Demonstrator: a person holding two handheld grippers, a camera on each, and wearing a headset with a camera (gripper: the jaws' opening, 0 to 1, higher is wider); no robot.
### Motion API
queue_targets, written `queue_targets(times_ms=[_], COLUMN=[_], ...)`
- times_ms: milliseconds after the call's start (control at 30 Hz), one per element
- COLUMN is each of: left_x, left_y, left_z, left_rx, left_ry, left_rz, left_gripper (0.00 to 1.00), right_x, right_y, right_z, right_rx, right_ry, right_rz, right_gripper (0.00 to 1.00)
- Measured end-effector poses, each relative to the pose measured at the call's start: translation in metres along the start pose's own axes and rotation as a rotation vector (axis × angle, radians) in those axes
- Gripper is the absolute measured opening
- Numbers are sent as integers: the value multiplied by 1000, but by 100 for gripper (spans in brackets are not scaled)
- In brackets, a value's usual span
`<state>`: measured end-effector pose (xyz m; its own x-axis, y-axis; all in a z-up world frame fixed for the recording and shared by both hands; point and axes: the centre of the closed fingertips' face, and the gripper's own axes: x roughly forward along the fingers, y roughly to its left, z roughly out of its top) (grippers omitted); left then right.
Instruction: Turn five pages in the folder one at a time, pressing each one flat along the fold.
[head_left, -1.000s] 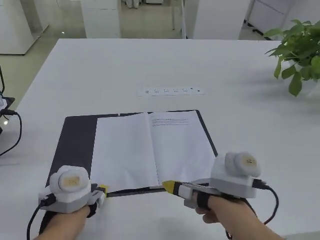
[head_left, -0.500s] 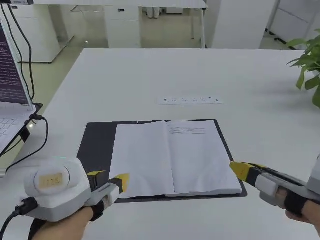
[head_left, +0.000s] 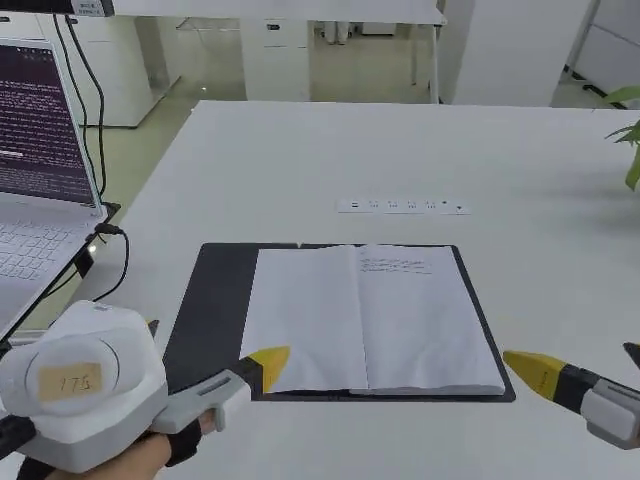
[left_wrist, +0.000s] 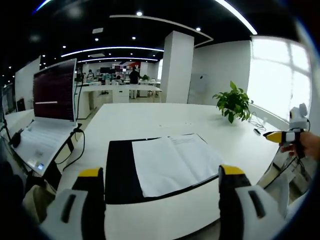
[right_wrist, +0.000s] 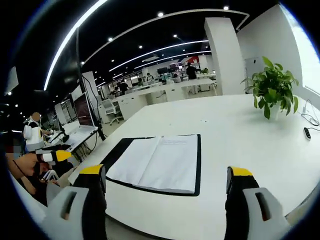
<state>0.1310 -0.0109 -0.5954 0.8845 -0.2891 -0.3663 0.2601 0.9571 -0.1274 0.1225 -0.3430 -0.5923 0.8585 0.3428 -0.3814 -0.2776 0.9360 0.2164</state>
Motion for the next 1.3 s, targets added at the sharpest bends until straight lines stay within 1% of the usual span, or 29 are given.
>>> queue_targets(times_ms=[33,67,100,133,200,300,467,533,600,800,900,1000,1033,1100,1133,1167,1300], left_x=[-2,-4,-5,-4,-5,-6,-6,-6,-6,4,14,25,28,34,38,40,53], left_y=[3,-2,-3,-2,-2,-3,0,1,0,-3,-8,-15,-18,-25,-30,-32,-44], left_z=[0,-3,-5,-7,-10,-10,-7,-7,-5,-7,-8,-9,-10,-10,-10,-11,-14], left_rx=[17,9,16,19,39,46,42,46,57,73,83,85,86,98,106,110,110], left_ry=[2,4,7,21,29,27,22,28,21,35,46,56,66,64,69,73,85], left_rz=[9,3,1,2,5,5,11,17,17,4,-13,-39,-47,-62,-72,-79,-104], left_gripper=[99,99,99,99,99,99,99,99,99,99,99,99,99,99,99,99,99], right_x=[-2,-3,-4,-4,-4,-3,-2,-1,-1,0,-1,-2,-2,-5,-5,-5,-6], right_y=[-1,-3,-5,-5,-3,-3,-1,-1,-1,-4,-4,-4,-4,-3,-3,-4,-3], right_z=[1,3,5,6,7,8,11,9,9,1,0,-4,-5,-6,-8,-9,-13], right_rx=[-10,-18,-22,-28,-31,-49,-50,-47,-37,-21,-6,4,6,15,21,30,38], right_ry=[-3,-16,-25,-32,-33,-33,-42,-38,-43,-33,-37,-30,-31,-34,-32,-31,-27], right_rz=[-1,-3,-6,-7,0,1,13,16,18,14,14,12,12,11,12,10,9], right_gripper=[100,100,100,100,100,100,100,100,100,100,100,100,100,99,99,99,99])
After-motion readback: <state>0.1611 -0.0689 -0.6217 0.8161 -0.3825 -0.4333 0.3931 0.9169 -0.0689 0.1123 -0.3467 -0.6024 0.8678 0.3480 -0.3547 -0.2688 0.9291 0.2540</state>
